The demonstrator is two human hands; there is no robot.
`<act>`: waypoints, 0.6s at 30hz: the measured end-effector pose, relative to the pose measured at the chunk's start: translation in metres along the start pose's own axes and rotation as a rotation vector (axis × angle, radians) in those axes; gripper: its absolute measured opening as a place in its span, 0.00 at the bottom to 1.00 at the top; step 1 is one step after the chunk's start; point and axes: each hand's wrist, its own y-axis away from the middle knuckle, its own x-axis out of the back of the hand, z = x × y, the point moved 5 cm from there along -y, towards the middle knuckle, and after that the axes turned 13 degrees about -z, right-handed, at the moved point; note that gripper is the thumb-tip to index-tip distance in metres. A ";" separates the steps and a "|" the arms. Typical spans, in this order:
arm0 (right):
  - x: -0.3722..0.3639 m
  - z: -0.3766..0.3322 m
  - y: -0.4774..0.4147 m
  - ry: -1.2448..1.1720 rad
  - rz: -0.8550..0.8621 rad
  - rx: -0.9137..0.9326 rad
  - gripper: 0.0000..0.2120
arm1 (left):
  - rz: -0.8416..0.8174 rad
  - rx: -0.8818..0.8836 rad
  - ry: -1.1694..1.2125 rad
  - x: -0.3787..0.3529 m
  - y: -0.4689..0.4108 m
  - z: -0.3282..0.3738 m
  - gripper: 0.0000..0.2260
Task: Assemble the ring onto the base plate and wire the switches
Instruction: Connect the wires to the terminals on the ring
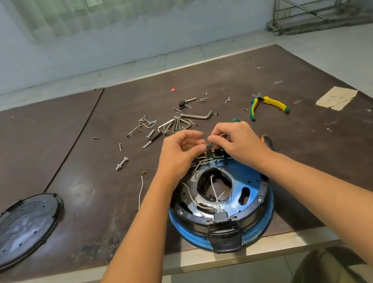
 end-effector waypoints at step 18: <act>-0.003 -0.005 0.002 0.114 -0.056 0.024 0.04 | 0.067 0.027 -0.223 0.000 -0.004 -0.002 0.05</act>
